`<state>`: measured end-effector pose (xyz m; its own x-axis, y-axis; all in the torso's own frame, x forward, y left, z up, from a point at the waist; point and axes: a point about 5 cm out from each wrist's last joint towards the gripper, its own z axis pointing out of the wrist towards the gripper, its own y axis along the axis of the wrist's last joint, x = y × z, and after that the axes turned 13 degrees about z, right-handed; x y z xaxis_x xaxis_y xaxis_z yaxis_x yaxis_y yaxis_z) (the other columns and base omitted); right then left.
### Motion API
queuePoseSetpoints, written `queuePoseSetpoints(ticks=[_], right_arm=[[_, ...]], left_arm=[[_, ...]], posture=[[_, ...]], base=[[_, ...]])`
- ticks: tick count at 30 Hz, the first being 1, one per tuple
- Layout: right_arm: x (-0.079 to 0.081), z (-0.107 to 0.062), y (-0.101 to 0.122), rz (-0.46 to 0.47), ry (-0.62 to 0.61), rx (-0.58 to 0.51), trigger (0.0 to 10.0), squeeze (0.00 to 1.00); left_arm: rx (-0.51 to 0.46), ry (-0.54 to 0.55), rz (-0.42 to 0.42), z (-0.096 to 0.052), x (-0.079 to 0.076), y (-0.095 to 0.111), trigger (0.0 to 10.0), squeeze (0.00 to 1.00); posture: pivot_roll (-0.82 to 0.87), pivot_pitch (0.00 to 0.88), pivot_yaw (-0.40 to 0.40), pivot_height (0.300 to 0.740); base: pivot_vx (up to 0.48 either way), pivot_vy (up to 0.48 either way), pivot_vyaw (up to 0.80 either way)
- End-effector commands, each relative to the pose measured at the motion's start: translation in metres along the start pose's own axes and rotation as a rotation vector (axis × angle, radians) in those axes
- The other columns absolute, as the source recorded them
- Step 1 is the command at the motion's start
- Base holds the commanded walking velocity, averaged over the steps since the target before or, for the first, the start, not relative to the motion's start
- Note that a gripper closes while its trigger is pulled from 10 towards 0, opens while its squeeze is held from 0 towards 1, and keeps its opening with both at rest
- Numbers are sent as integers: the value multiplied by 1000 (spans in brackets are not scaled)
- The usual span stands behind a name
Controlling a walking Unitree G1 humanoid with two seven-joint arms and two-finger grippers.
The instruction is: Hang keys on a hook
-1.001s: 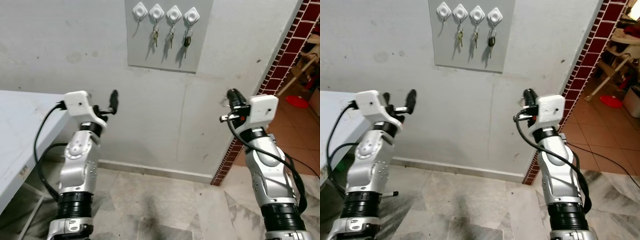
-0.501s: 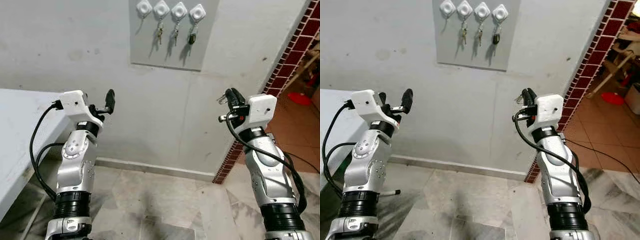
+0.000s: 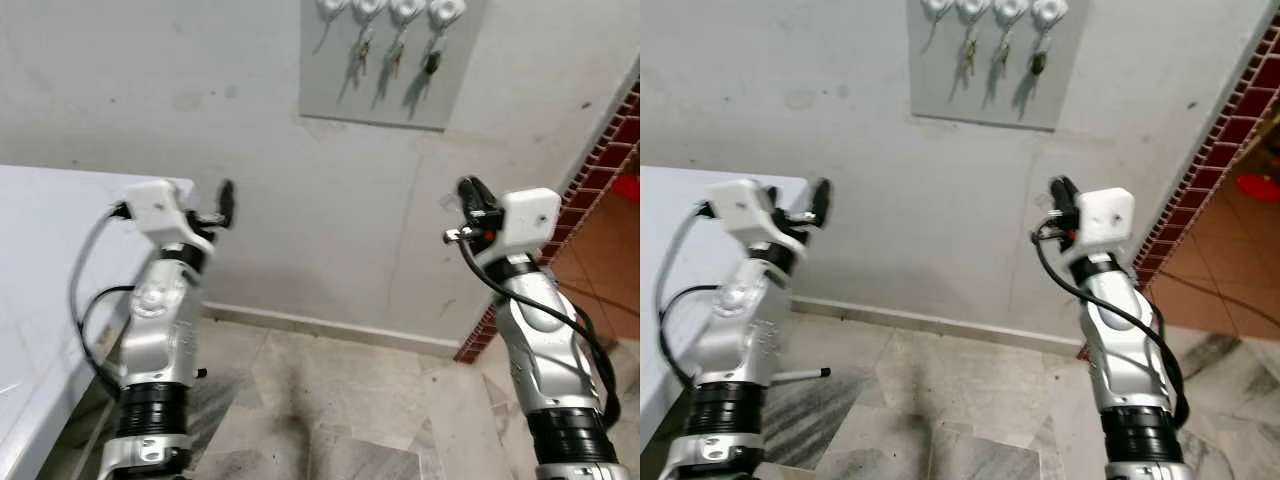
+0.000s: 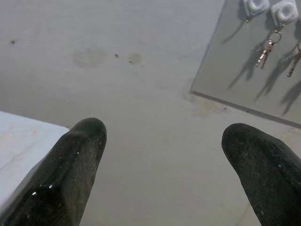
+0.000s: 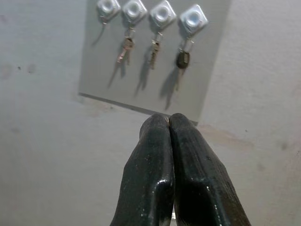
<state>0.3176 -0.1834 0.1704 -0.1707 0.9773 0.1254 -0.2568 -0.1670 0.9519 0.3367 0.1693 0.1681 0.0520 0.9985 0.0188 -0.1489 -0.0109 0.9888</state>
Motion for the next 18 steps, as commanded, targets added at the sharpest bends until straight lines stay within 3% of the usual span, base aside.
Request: queuePoseSetpoints(ticks=[1,9,18], right_arm=[[5,4,7,5,24,-24,10000,0],[6,3,7,7,26,-22,10000,0],[6,3,6,9,26,-18,10000,0]], left_arm=[[0,22,12,0,8,2,10000,0],[4,23,6,0,8,2,10000,0],[32,12,23,0,2,1,10000,0]], posture=[[-38,0,-41,740],[-36,0,-41,740],[-35,0,-43,740]], base=[[0,375,0],[0,366,0],[0,0,0]])
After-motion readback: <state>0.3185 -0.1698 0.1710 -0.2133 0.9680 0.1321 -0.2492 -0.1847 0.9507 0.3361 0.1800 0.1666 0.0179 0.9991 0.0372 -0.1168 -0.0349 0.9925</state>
